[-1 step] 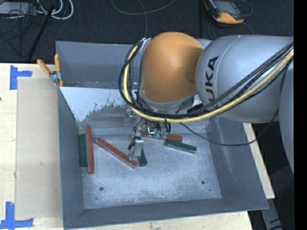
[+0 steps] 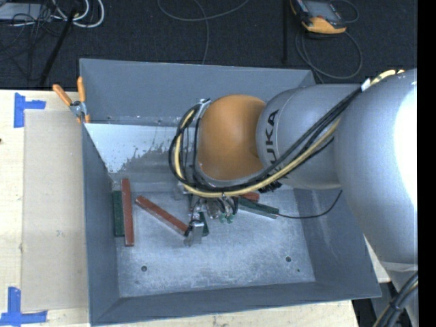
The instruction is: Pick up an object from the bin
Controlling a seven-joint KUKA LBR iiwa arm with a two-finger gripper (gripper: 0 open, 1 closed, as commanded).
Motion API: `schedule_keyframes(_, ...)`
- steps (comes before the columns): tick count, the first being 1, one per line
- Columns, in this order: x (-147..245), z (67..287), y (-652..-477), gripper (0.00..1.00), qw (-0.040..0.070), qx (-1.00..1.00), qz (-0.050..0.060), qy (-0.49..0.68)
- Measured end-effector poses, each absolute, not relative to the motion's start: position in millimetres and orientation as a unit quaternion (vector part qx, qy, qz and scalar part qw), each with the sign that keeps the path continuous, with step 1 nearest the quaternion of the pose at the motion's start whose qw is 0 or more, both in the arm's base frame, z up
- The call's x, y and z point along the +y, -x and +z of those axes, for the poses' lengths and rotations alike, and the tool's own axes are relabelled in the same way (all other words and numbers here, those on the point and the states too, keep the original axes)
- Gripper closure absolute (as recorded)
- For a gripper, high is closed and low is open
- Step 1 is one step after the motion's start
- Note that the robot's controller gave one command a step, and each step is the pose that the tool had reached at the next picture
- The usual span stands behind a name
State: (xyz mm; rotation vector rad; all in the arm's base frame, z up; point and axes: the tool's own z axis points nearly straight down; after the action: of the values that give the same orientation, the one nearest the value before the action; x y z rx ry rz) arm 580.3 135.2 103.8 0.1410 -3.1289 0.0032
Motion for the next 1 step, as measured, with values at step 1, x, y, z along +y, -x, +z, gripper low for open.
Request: schedule_keyframes(1,171.3,67.5,-598.3,0.00,0.000,-1.000,-0.001,-0.014)
